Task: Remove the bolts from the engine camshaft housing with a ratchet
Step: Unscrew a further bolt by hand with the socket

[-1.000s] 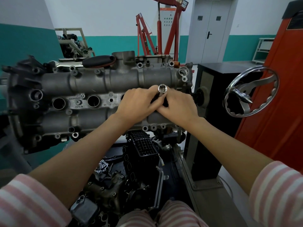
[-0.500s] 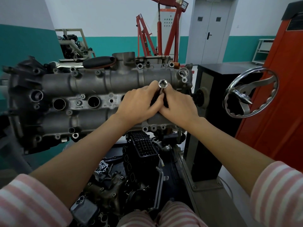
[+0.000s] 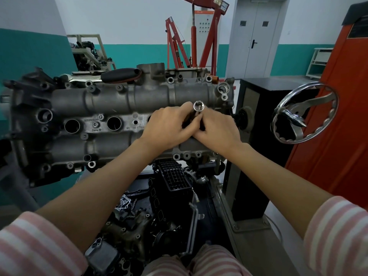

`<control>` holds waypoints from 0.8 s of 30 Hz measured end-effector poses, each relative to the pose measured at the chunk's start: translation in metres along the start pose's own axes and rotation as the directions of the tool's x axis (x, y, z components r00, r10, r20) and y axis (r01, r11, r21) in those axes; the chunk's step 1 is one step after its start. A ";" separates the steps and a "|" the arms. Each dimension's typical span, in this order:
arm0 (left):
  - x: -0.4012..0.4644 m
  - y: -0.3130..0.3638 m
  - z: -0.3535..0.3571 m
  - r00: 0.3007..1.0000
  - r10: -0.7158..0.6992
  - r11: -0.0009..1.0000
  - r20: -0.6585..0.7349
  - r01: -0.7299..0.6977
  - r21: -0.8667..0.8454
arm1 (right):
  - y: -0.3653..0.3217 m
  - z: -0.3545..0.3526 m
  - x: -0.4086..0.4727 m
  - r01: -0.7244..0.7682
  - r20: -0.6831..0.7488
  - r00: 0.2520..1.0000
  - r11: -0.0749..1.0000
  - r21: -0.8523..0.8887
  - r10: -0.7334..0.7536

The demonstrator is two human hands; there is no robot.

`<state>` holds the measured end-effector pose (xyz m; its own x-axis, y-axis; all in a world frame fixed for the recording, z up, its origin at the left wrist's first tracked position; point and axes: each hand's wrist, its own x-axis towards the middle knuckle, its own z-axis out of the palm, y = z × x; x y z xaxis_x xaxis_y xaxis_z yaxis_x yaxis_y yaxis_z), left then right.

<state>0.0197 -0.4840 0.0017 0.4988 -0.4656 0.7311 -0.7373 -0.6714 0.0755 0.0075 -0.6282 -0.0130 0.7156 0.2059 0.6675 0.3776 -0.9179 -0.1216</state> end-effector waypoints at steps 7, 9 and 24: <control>0.001 -0.004 0.002 1.000 0.022 0.999 0.000 -0.022 0.039 | 0.000 0.000 -0.001 0.018 -0.041 0.999 1.000 0.019 -0.017; 0.001 -0.004 0.002 1.000 0.017 0.999 0.015 -0.018 0.042 | -0.001 -0.001 -0.002 0.036 -0.065 0.997 0.998 0.042 -0.033; 0.003 -0.005 0.002 1.000 -0.013 1.000 0.000 0.013 0.014 | 0.001 0.000 -0.001 0.021 -0.036 0.999 1.000 0.023 -0.020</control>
<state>0.0254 -0.4829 0.0019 0.5080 -0.4569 0.7302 -0.7243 -0.6854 0.0751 0.0066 -0.6291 -0.0136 0.6864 0.2122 0.6956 0.4061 -0.9053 -0.1245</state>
